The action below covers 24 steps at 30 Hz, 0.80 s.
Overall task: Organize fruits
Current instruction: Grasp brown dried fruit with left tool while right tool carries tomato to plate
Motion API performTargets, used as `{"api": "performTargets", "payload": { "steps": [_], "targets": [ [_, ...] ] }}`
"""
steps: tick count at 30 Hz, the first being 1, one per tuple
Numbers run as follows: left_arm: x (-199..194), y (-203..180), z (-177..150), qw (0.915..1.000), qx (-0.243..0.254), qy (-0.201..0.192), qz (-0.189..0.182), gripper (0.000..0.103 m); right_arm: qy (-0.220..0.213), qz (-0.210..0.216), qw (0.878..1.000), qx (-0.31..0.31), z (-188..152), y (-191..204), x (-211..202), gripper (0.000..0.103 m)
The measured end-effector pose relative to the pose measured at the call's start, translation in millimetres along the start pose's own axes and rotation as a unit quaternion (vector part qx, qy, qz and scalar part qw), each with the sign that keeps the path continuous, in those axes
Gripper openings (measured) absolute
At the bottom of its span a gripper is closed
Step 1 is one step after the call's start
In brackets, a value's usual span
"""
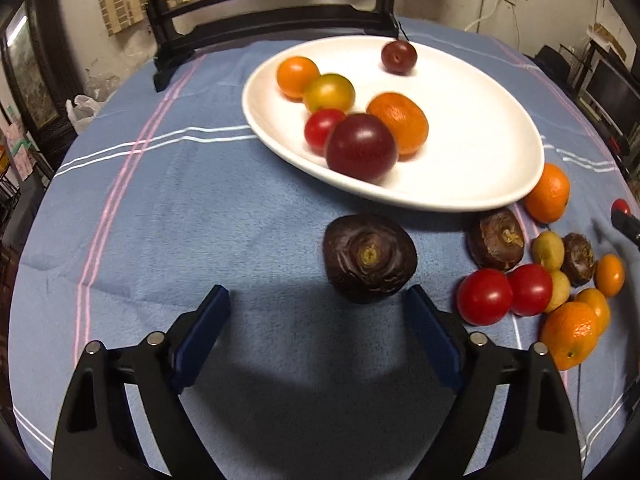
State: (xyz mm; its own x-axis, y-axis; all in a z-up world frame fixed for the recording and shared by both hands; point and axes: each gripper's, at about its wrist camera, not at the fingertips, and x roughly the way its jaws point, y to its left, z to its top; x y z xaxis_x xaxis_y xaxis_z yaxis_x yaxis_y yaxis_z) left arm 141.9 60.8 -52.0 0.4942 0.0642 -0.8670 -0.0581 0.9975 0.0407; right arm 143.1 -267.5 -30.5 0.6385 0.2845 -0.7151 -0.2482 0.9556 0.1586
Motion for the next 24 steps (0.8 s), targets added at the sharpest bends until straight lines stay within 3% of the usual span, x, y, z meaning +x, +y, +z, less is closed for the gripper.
{"api": "performTargets", "payload": {
  "steps": [5, 7, 9, 17, 21, 24],
  "targets": [
    [4, 0, 6, 0.9998, -0.006, -0.012, -0.012, 0.087, 0.004, 0.0, 1.0, -0.002, -1, 1, 1, 0.03],
    [6, -1, 9, 0.9995, 0.0, -0.022, -0.022, 0.076, 0.006, 0.0, 1.0, -0.006, -1, 2, 2, 0.03],
    [3, -5, 10, 0.999, 0.007, -0.032, -0.031, 0.047, 0.008, -0.002, 1.0, -0.008, 0, 2, 3, 0.03],
    [-17, 4, -2, 0.9963, -0.023, -0.03, -0.077, 0.046, 0.008, 0.003, 1.0, -0.013, -1, 6, 5, 0.03],
    [-40, 10, -6, 0.9941, -0.029, -0.054, -0.09, 0.046, -0.003, -0.007, 1.0, -0.02, 0, 11, 0, 0.03],
    [-55, 10, -3, 0.9935, -0.02, -0.066, -0.091, 0.046, -0.018, 0.009, 0.999, -0.033, 5, 25, -11, 0.03]
  ]
}}
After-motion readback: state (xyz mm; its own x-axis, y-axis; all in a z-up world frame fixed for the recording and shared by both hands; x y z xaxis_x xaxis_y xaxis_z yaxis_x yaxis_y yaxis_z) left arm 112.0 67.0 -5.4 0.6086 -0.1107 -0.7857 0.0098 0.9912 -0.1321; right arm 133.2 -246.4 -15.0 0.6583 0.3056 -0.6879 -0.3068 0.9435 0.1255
